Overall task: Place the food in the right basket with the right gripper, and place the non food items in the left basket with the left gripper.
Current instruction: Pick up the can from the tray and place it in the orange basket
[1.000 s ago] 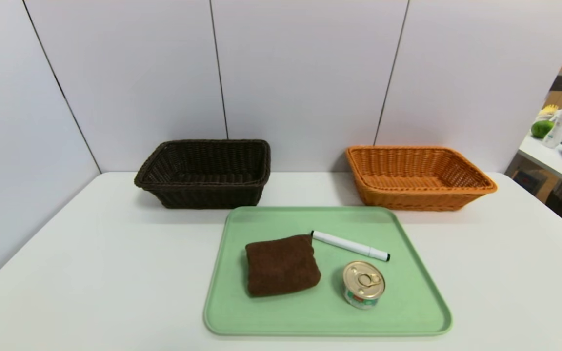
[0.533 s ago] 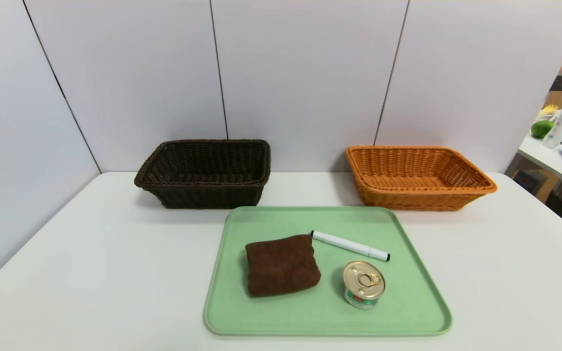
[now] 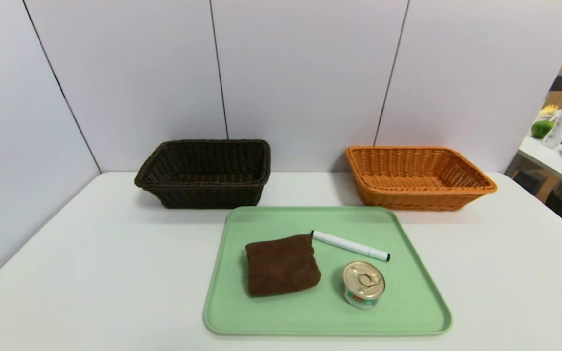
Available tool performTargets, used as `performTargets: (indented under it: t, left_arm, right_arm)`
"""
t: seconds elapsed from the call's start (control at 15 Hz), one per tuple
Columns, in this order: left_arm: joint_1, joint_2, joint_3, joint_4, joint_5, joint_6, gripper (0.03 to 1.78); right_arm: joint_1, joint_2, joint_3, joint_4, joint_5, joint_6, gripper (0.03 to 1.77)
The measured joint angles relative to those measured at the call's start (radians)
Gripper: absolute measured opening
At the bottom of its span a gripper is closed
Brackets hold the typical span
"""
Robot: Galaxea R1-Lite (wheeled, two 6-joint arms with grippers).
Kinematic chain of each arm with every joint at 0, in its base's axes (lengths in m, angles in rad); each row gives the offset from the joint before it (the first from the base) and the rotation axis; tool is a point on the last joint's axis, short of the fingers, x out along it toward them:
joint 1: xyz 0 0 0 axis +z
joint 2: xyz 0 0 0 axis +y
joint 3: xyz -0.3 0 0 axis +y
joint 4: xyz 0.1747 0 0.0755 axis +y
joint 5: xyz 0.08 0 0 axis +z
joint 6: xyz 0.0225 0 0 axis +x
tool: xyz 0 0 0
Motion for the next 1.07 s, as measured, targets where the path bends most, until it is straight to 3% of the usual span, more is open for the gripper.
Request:
performTargets:
  t: [0.2, 0.47, 0.6, 0.8, 1.07]
  left_arm:
    - [0.003, 0.103, -0.072, -0.067, -0.029, -0.002, 1.69]
    - [0.006, 0.352, -0.198, -0.285, -0.040, 0.000, 1.69]
    - [0.005, 0.478, -0.280, -0.343, -0.046, 0.001, 1.69]
    - [-0.014, 0.646, -0.326, -0.421, -0.052, -0.001, 1.69]
    - [-0.066, 0.842, -0.275, -0.628, -0.041, 0.001, 1.69]
  right_arm:
    - [-0.001, 0.083, -0.119, 0.030, 0.017, 0.000, 1.70]
    - [-0.004, 0.236, -0.305, 0.033, 0.023, -0.010, 1.70]
    - [-0.006, 0.316, -0.375, 0.032, 0.029, -0.042, 1.70]
    - [-0.006, 0.420, -0.410, 0.017, 0.039, -0.076, 1.70]
    - [0.005, 0.520, -0.399, -0.049, 0.047, -0.074, 1.70]
